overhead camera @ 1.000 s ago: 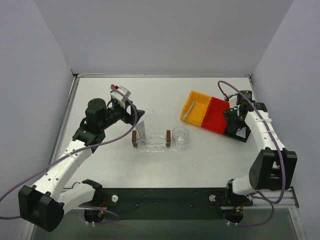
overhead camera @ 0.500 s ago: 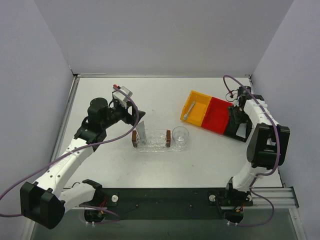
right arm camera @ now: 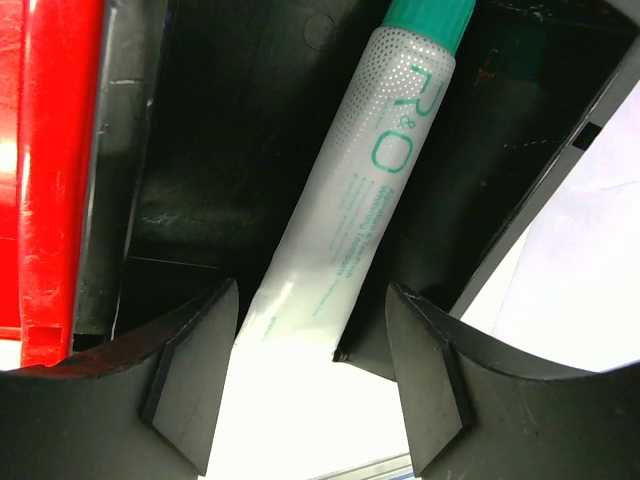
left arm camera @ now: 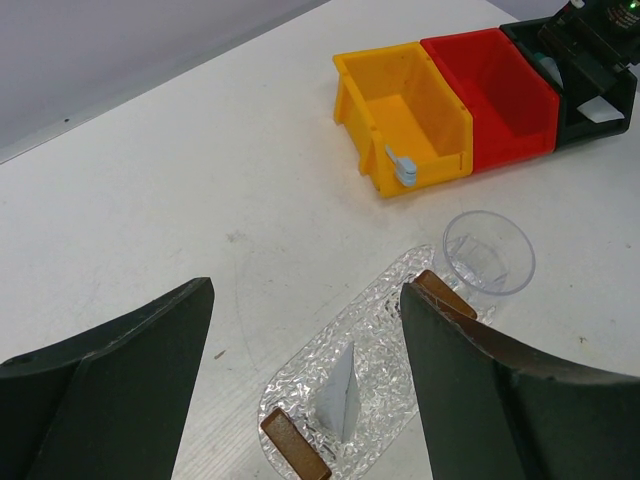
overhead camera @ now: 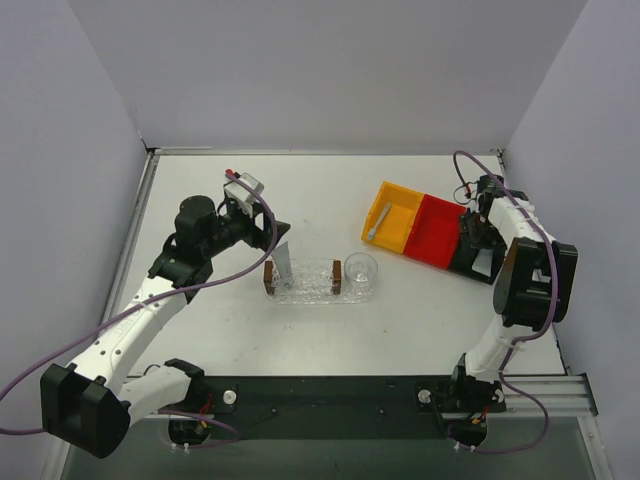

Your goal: Prepare toiletry sets of a toothbrush and toothpaste on the tray

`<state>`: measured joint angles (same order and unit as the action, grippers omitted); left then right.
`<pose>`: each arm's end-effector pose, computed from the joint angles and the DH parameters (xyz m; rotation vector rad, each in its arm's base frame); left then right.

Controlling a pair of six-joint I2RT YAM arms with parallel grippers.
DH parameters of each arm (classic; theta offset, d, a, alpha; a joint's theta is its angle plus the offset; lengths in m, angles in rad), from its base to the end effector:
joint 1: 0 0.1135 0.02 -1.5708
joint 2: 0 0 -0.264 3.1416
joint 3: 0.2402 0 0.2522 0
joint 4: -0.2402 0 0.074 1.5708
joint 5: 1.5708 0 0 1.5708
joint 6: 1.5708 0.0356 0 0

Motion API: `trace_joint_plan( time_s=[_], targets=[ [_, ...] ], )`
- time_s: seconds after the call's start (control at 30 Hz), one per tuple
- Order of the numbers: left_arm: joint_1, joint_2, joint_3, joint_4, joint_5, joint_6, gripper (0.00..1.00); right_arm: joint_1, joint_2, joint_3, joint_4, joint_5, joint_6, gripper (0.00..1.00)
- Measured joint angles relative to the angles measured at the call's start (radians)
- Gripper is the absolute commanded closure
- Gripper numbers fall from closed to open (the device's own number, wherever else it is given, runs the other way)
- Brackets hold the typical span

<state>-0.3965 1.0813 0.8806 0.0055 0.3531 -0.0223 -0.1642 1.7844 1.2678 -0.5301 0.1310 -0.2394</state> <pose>0.2288 -0.1092 0.3356 0.5861 1.6963 -0.6132 0.3675 -0.0656 0.2081 -0.0527 2.6368 -0.3112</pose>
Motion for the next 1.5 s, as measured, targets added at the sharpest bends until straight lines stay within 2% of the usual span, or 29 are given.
trace_joint_plan(
  time_s=[0.43,0.97,1.5],
  targets=[
    [0.009,-0.013,-0.016,0.006,0.000,-0.006,0.14,-0.006,0.058,0.000,0.027,0.004,0.034,0.48],
    [0.012,-0.014,-0.022,0.008,0.000,-0.018,0.14,-0.006,0.072,0.000,0.040,0.018,0.051,0.76],
    [0.013,-0.014,-0.022,0.014,-0.001,-0.018,0.14,-0.006,-0.031,0.029,-0.026,-0.023,0.061,0.85]
  ],
)
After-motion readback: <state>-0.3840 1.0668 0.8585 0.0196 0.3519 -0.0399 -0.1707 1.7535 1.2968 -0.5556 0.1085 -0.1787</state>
